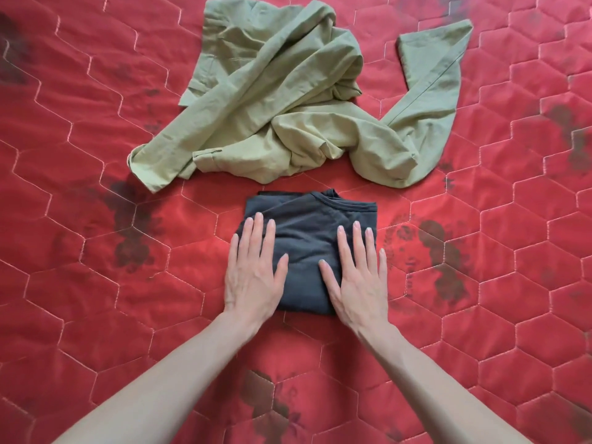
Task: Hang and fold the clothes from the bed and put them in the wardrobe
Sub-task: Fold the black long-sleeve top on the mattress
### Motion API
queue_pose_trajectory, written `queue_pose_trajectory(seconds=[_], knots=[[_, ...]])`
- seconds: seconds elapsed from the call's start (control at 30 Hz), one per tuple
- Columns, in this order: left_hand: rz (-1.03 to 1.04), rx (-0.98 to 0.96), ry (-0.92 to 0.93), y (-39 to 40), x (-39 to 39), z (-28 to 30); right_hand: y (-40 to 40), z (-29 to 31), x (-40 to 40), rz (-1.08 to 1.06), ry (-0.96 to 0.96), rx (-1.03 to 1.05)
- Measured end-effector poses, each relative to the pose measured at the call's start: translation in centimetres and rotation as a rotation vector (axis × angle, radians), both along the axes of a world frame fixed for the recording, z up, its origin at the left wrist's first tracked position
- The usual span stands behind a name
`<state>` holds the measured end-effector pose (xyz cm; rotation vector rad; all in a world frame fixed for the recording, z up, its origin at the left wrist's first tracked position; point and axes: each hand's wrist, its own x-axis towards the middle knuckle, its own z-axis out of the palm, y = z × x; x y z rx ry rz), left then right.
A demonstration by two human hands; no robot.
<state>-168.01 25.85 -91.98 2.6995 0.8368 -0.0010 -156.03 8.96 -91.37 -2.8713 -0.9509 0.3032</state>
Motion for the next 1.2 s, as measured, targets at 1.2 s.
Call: queue_pose_trajectory(seconds=[1.2], knots=[[0.488, -1.067, -0.165, 3.7, 0.5, 17.3, -2.4, 18.4, 1.6, -0.844, 1.301, 0.828]])
